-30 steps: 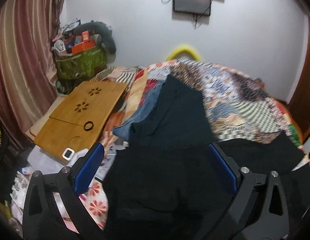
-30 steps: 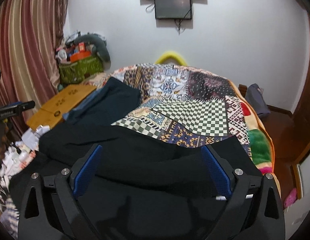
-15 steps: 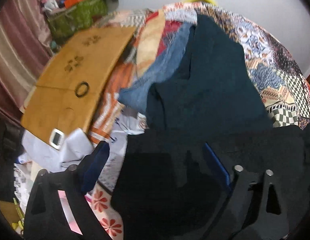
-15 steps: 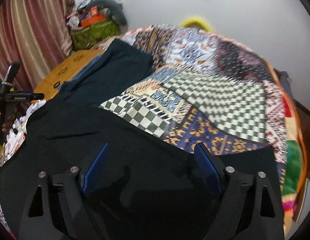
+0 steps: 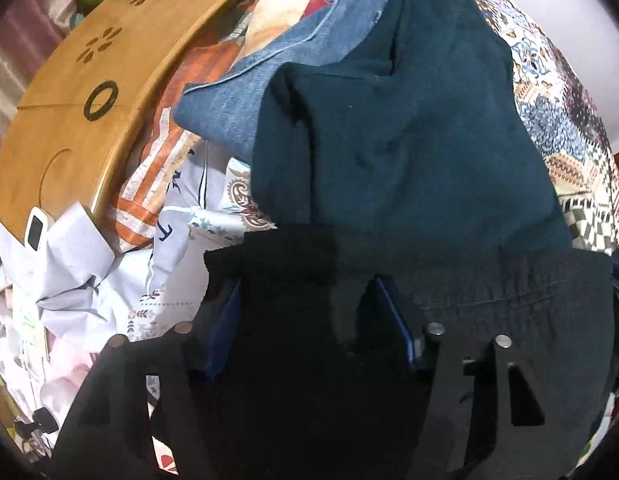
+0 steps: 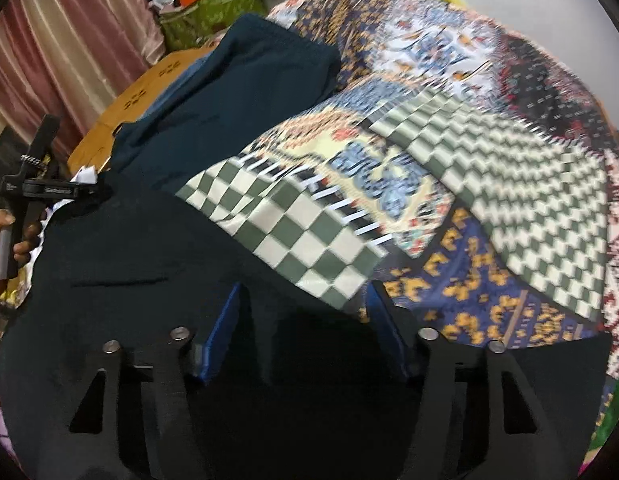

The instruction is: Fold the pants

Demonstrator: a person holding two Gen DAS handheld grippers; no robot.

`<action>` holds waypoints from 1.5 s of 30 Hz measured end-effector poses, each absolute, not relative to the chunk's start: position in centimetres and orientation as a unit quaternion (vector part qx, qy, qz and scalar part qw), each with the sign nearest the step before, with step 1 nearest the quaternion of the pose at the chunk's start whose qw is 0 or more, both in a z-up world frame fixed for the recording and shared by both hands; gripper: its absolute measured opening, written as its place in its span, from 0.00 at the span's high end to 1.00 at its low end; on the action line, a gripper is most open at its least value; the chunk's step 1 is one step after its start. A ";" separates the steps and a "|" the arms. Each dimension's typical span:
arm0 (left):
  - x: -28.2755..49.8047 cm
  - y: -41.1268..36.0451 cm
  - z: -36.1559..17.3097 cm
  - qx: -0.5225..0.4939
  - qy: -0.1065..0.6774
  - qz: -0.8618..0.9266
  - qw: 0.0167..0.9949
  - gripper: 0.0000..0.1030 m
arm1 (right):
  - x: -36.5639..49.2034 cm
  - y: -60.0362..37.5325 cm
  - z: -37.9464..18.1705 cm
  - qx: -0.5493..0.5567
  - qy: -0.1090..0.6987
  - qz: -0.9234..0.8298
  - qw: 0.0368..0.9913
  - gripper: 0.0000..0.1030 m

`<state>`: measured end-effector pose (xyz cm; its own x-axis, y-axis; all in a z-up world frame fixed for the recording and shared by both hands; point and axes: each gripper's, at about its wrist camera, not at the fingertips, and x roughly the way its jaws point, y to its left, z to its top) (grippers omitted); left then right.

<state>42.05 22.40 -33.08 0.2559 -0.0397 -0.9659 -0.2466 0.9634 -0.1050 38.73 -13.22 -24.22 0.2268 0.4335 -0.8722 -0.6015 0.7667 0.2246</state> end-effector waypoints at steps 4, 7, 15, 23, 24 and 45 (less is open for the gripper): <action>41.4 21.8 -32.5 -0.111 0.596 0.060 0.793 0.56 | 38.1 -12.5 -24.7 -0.098 0.524 0.339 0.775 0.49; 40.9 21.9 -32.1 -0.120 0.592 0.058 0.795 0.64 | 37.9 -12.5 -24.6 -0.090 0.542 0.351 0.758 0.57; 40.0 20.4 -28.7 -0.062 0.551 0.079 0.828 0.76 | 37.0 -12.6 -24.5 -0.102 0.533 0.339 0.768 0.92; 39.7 20.2 -21.1 -0.041 0.478 0.077 0.874 0.83 | 36.9 -12.6 -20.8 -0.144 0.472 0.311 0.812 0.95; 39.6 20.1 -19.9 -0.040 0.468 0.076 0.880 0.84 | 37.0 -12.8 -20.0 -0.143 0.461 0.306 0.821 0.95; 27.4 18.9 -16.0 -0.056 0.439 0.044 0.896 0.85 | 25.6 -14.6 -13.5 -0.145 0.398 0.296 0.856 0.95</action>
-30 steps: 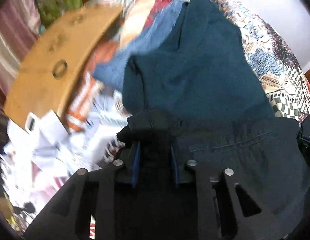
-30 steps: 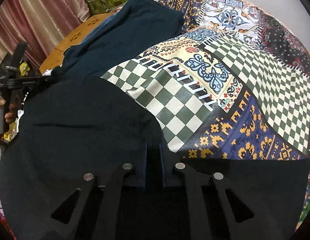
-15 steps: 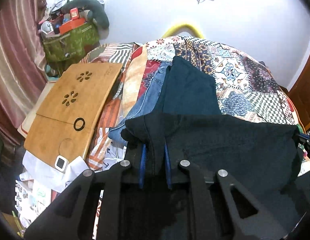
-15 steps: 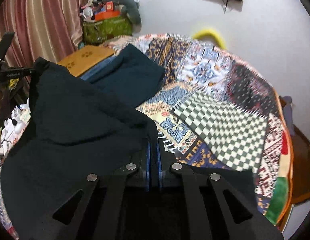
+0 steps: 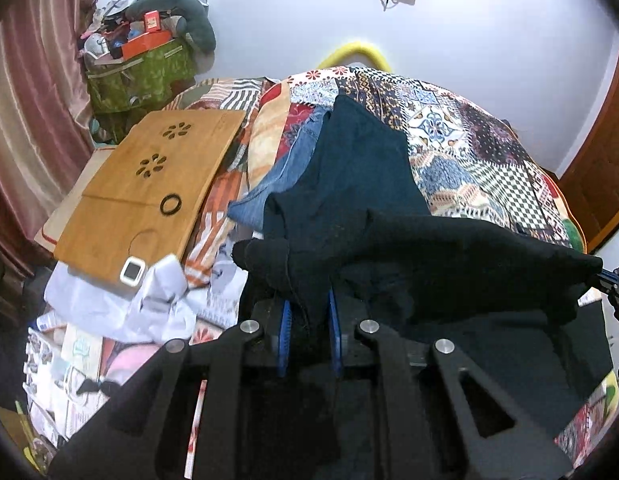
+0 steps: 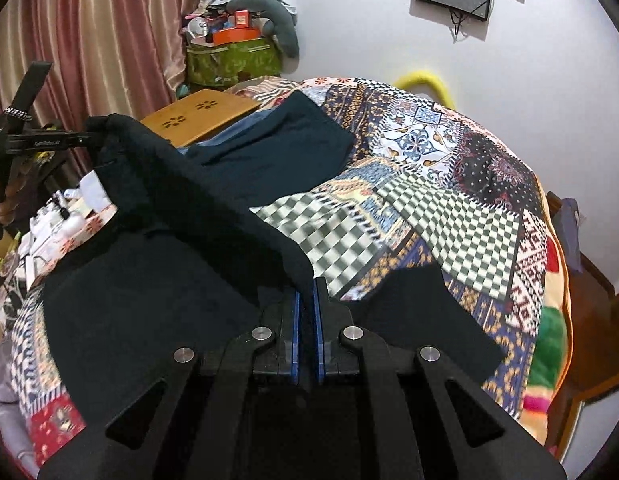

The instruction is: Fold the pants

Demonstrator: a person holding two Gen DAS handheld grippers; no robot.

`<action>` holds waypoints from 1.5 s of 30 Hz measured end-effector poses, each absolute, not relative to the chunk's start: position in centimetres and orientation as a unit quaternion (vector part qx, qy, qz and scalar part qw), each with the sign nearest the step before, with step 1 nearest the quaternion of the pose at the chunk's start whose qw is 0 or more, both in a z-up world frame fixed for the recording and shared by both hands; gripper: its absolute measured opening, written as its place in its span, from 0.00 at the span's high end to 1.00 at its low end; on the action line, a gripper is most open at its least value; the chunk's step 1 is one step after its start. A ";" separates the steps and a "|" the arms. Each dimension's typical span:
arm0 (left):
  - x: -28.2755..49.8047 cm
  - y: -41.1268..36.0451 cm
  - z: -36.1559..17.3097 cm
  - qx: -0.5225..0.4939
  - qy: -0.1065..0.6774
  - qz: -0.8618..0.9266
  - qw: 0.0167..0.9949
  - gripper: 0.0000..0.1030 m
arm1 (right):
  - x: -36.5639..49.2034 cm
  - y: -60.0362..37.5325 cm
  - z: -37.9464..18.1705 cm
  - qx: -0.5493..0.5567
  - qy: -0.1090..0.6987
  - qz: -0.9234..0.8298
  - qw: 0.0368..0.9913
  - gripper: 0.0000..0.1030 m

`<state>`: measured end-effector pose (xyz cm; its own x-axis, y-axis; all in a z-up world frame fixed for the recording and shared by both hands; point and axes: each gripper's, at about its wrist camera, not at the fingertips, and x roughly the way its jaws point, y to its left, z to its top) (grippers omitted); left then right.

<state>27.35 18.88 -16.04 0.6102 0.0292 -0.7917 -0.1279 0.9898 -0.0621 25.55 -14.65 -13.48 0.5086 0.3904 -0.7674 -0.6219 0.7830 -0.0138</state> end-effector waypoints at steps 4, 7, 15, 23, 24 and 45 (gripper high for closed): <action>24.5 18.9 -16.3 -0.054 0.441 0.041 0.895 0.85 | 22.7 -14.6 -13.6 -0.143 0.397 0.299 0.856 0.95; 22.5 19.0 -16.9 -0.060 0.448 0.043 0.891 0.85 | 20.7 -14.5 -13.9 -0.144 0.398 0.303 0.854 0.95; 18.2 20.4 -20.2 -0.091 0.478 0.049 0.872 0.85 | 16.3 -14.5 -15.9 -0.123 0.417 0.310 0.845 0.95; 15.6 20.7 -24.9 -0.091 0.515 0.075 0.849 0.86 | 14.0 -14.3 -18.4 -0.102 0.433 0.298 0.845 0.94; 15.4 20.9 -25.3 -0.097 0.520 0.076 0.845 0.86 | 13.8 -14.3 -18.4 -0.098 0.432 0.296 0.846 0.94; 16.5 18.3 -16.6 -0.063 0.435 0.075 0.895 0.45 | 15.0 -20.7 -12.5 -0.031 0.396 0.254 0.882 0.75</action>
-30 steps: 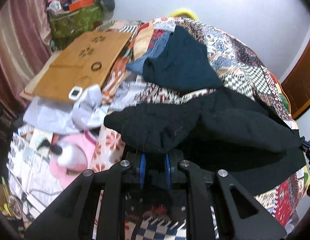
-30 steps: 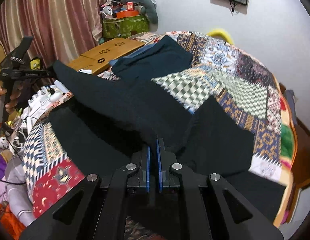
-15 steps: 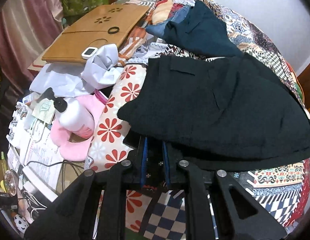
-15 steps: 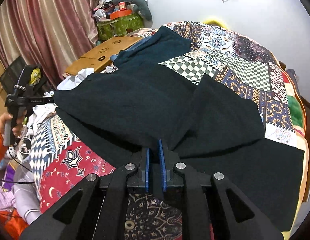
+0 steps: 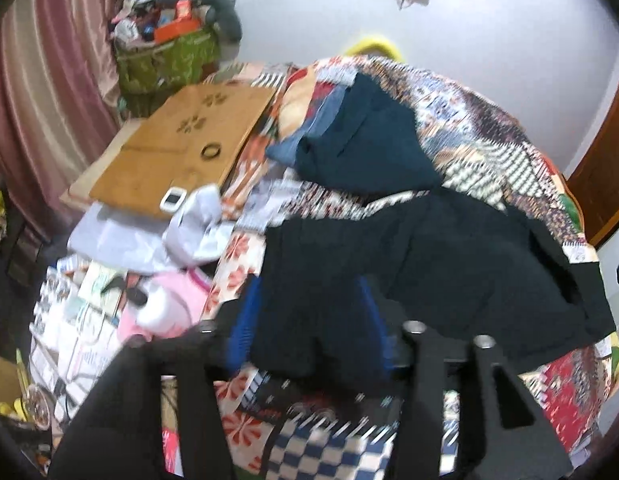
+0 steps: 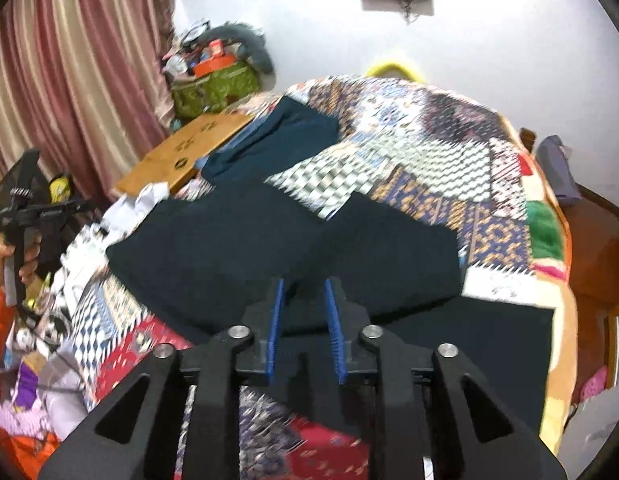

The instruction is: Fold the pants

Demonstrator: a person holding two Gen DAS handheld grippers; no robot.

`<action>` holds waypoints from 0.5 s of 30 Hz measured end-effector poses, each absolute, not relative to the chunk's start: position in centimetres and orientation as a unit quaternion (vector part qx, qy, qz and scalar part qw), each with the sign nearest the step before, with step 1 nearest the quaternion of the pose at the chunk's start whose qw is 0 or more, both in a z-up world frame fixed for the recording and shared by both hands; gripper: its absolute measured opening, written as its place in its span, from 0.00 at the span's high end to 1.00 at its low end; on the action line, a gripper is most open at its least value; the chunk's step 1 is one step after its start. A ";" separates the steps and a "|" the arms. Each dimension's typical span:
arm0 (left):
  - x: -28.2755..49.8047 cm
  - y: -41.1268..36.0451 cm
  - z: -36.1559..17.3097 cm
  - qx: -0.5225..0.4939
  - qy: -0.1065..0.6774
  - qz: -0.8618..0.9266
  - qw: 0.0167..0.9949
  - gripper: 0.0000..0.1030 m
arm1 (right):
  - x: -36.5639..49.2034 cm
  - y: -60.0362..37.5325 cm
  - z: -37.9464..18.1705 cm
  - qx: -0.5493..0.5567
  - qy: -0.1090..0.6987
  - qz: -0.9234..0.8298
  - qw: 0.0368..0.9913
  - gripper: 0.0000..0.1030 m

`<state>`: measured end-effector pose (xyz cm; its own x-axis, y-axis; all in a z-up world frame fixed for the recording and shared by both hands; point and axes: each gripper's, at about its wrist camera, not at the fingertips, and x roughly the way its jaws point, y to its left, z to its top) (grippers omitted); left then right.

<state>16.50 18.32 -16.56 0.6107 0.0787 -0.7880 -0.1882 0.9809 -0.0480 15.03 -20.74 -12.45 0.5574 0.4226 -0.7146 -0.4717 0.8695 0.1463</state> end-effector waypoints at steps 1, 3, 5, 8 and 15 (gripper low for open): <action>17.0 17.9 -16.2 -0.057 0.430 0.071 0.898 0.44 | 15.6 -21.0 -12.2 -0.028 0.394 0.247 0.885 0.71; 18.2 17.0 -15.8 -0.047 0.428 0.065 0.900 0.39 | 16.9 -21.5 -11.9 -0.018 0.392 0.238 0.888 0.67; 19.7 16.2 -15.7 -0.041 0.427 0.060 0.901 0.34 | 18.0 -21.7 -11.9 -0.013 0.392 0.229 0.891 0.62; 21.9 15.2 -15.9 -0.040 0.432 0.049 0.899 0.23 | 20.0 -21.7 -12.3 -0.011 0.396 0.217 0.892 0.55; 27.1 12.7 -17.8 -0.023 0.460 0.034 0.887 0.13 | 25.3 -20.6 -14.8 -0.009 0.430 0.223 0.875 0.53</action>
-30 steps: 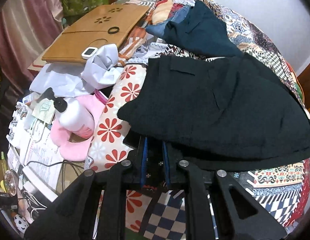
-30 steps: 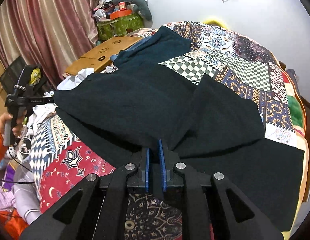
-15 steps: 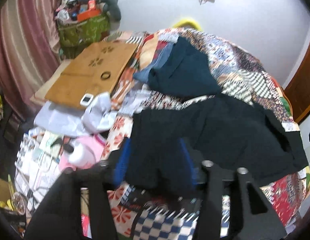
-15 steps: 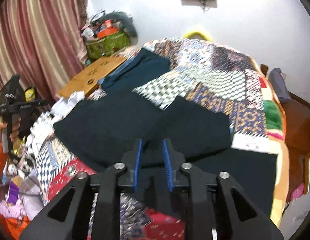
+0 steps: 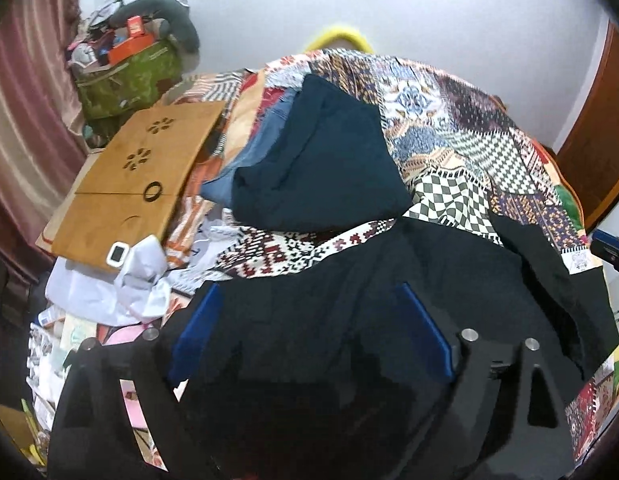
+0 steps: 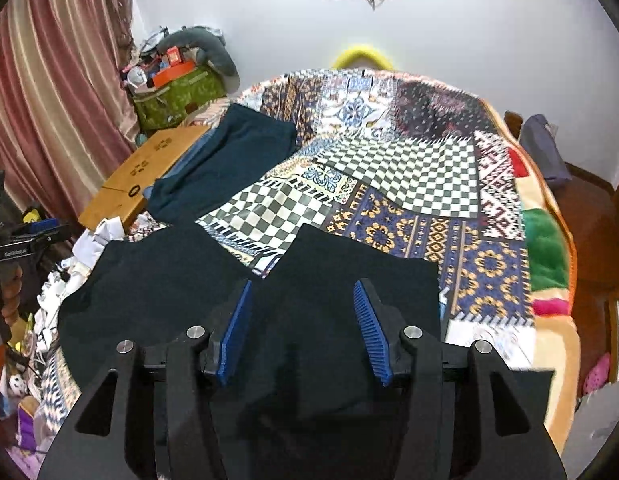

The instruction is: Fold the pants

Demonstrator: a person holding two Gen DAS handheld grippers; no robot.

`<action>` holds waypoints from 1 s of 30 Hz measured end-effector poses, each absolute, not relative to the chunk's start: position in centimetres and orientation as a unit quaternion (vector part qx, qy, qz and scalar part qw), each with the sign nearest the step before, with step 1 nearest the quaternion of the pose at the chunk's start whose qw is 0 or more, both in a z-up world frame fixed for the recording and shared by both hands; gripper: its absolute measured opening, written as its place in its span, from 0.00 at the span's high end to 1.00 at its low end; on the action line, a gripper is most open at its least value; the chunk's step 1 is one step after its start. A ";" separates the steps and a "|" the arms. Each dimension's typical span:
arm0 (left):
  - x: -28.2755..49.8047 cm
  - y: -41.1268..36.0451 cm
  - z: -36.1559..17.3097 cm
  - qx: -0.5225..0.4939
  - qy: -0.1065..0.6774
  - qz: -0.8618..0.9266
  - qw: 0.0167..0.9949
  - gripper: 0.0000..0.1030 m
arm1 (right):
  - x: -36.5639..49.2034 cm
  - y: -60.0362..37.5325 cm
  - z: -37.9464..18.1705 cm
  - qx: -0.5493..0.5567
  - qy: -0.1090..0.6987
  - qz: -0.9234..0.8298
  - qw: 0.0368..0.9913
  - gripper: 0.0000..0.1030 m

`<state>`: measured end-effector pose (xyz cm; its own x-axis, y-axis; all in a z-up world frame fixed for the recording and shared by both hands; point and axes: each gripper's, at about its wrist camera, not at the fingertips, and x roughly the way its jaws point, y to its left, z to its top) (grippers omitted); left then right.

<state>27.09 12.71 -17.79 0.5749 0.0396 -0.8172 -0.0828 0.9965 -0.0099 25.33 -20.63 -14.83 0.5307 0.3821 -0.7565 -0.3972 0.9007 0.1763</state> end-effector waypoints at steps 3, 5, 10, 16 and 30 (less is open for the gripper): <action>29.2 11.9 -19.0 -0.018 0.473 0.025 0.880 0.13 | 27.4 -19.9 -16.2 -0.012 0.446 0.229 0.865 0.53; 30.3 11.4 -19.9 -0.015 0.481 0.022 0.876 0.13 | 29.0 -19.1 -17.3 -0.015 0.458 0.233 0.858 0.53; 32.5 10.6 -21.8 -0.004 0.498 0.014 0.867 0.13 | 32.5 -17.6 -19.9 -0.028 0.484 0.238 0.841 0.53; 34.0 9.5 -23.5 0.023 0.509 0.011 0.861 0.13 | 36.1 -16.1 -22.3 -0.030 0.513 0.241 0.823 0.53; 33.6 6.3 -23.6 0.061 0.506 -0.011 0.860 0.13 | 36.9 -14.6 -24.9 -0.031 0.535 0.251 0.806 0.91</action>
<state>33.58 6.30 -23.65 0.4880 0.0424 -0.8718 0.0802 0.9924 0.0931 36.87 -14.59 -24.94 0.3016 0.3708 -0.8784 -0.4379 0.8722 0.2178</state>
